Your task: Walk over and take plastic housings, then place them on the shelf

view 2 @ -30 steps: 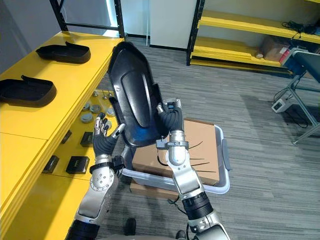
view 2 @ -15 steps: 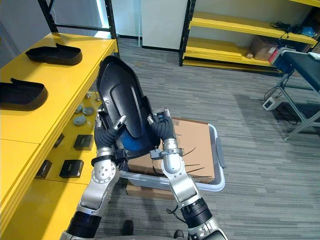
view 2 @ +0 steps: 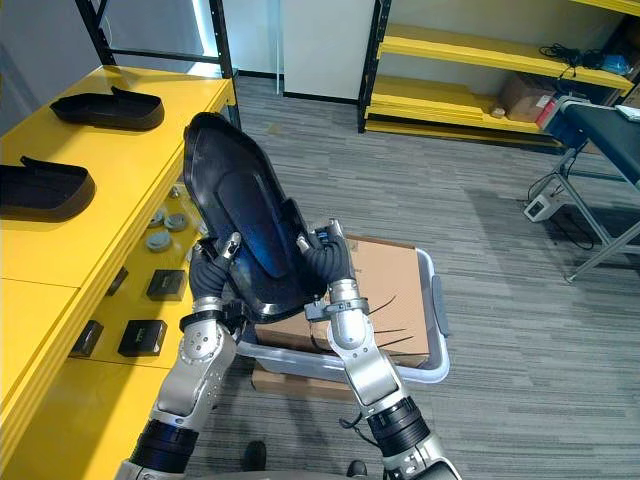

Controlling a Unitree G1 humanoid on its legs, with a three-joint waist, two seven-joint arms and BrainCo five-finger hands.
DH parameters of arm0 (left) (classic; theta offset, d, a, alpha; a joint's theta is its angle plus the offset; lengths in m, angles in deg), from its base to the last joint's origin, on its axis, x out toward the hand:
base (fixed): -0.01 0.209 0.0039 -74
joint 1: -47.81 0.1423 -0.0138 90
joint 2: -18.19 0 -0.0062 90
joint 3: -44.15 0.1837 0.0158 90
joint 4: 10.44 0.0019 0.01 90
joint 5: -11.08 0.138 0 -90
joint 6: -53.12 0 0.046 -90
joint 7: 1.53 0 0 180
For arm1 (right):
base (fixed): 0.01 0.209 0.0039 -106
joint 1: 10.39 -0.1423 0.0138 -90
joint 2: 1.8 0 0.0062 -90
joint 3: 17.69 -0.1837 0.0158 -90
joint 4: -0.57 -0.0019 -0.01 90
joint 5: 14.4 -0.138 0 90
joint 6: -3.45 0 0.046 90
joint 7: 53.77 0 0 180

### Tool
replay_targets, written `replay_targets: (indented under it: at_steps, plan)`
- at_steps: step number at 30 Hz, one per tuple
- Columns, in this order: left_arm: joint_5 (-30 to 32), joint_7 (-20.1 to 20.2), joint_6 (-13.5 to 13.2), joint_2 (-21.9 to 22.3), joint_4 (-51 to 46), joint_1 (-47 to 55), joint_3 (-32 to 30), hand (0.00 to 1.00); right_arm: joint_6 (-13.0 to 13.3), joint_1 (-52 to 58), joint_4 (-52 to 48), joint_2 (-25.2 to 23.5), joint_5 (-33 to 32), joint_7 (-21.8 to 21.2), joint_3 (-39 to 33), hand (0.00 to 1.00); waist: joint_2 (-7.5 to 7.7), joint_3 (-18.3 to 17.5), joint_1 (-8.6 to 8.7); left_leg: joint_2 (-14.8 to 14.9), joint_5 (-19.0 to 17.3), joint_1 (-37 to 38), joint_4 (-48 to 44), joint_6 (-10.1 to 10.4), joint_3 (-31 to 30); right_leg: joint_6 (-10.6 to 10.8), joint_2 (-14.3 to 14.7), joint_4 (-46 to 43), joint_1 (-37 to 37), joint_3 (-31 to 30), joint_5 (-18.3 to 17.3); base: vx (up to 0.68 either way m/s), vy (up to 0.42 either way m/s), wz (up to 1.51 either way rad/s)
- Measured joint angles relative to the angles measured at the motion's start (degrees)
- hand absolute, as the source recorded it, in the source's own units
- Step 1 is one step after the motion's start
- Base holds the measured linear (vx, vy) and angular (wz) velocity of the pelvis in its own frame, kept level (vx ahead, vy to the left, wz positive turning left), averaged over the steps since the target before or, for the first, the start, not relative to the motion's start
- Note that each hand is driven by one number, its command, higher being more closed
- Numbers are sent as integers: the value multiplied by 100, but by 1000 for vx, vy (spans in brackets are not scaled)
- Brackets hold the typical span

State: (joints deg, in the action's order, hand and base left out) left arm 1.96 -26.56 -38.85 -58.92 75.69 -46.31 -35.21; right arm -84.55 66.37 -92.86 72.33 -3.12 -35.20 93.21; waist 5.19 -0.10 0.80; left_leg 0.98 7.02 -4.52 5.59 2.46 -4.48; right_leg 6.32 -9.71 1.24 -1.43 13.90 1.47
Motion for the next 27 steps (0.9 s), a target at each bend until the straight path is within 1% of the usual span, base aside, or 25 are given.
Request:
replay_targets:
  at_steps: [3, 8, 10, 12, 14, 16, 18, 19, 20, 21, 22, 24, 25, 26, 27]
  plan:
    - [-46, 139, -43, 34, -1, 166, 1, 100, 15, -52, -34, -1, -2, 0, -22, 0, -15, -12, 1, 0, 0, 13, 0, 0, 5, 1, 0, 0, 10, -4, 0, 0, 0, 0]
    - [-39, 231, -81, 66, -5, 313, -12, 100, 57, -141, -36, 1, -67, -23, -57, 0, -34, -54, -6, 3, -6, 16, 3, 6, 12, -3, 2, -1, 13, -6, -2, 0, 0, 0]
    - [57, 258, -81, 61, -11, 315, -24, 100, 159, -249, -54, 40, -309, -162, -97, 0, -35, -54, -7, 5, -21, 16, 4, 27, 14, -3, 3, -1, 12, -7, -2, 0, 0, 0]
    - [204, 286, -81, 60, -41, 325, -88, 100, 183, -292, -264, 87, -510, -289, -220, 0, -35, -54, -14, 4, -22, 16, 4, 27, 14, -3, 3, -1, 14, -7, -2, 0, 0, 0]
    - [364, 355, -87, 77, -196, 347, -163, 100, 229, -354, -440, 248, -711, -451, -276, 0, -35, -54, -14, 4, -25, 16, 2, 30, 17, -3, 3, 1, 14, -8, -2, 0, 0, 0]
    - [570, 369, -113, 66, -348, 366, -210, 100, 369, -385, -637, 414, -953, -555, -430, 0, -36, -54, -14, 5, -15, 16, 0, 16, 17, 2, 5, 1, 15, -8, 1, 0, 0, 0]
    - [786, 370, -123, 59, -478, 552, -396, 100, 606, -461, -978, 475, -1319, -608, -1073, 0, -40, -54, -8, 5, -14, 16, -1, 14, 22, 29, 6, 3, 15, -8, 16, 0, 0, 0]
    - [826, 363, -119, 59, -481, 673, -499, 100, 741, -493, -1174, 525, -1441, -600, -1573, 0, -40, -54, -3, 5, -14, 16, -2, 14, 26, 29, 6, 2, 15, -9, 16, 0, 0, 0]
    - [887, 362, -117, 59, -481, 767, -609, 100, 880, -491, -1265, 556, -1655, -600, -1926, 0, -40, -54, 3, 5, -15, 19, -2, 14, 30, 29, 6, 2, 17, -8, 16, 0, 0, 0]
    - [918, 354, -114, 62, -482, 860, -712, 100, 1006, -448, -1344, 614, -1962, -601, -2387, 0, -43, -52, 5, 5, -15, 20, -2, 15, 37, 29, 6, 2, 17, -10, 16, 0, 0, 0]
    - [945, 351, -114, 65, -487, 894, -785, 100, 1075, -412, -1349, 630, -2107, -602, -2607, 0, -44, -51, 5, 5, -15, 21, -2, 15, 37, 29, 6, 2, 18, -9, 16, 0, 0, 0]
    - [971, 329, -113, 67, -636, 1023, -1005, 100, 1248, -177, -1325, 644, -2681, -600, -3360, 0, -53, -47, 4, 5, -15, 23, 0, 15, 38, 28, 5, 1, 20, -6, 15, 0, 0, 0]
    - [971, 325, -114, 73, -790, 1098, -1107, 100, 1333, 29, -1245, 642, -2968, -598, -3791, 0, -65, -44, 4, 3, -16, 23, 1, 15, 37, 19, 2, 1, 21, -2, 8, 0, 0, 0]
    - [970, 325, -115, 85, -865, 1136, -1153, 100, 1383, 131, -1169, 638, -3181, -597, -3990, 0, -78, -47, 6, 2, -16, 23, 2, 16, 36, 0, 0, 0, 22, 1, -4, 0, 0, 0]
    - [968, 333, -121, 98, -1015, 1230, -1256, 100, 1501, 350, -938, 626, -3533, -569, -4401, 0, -111, -58, 15, -2, -20, 23, 5, 17, 35, 0, -5, 0, 23, 3, -7, 0, 0, 0]
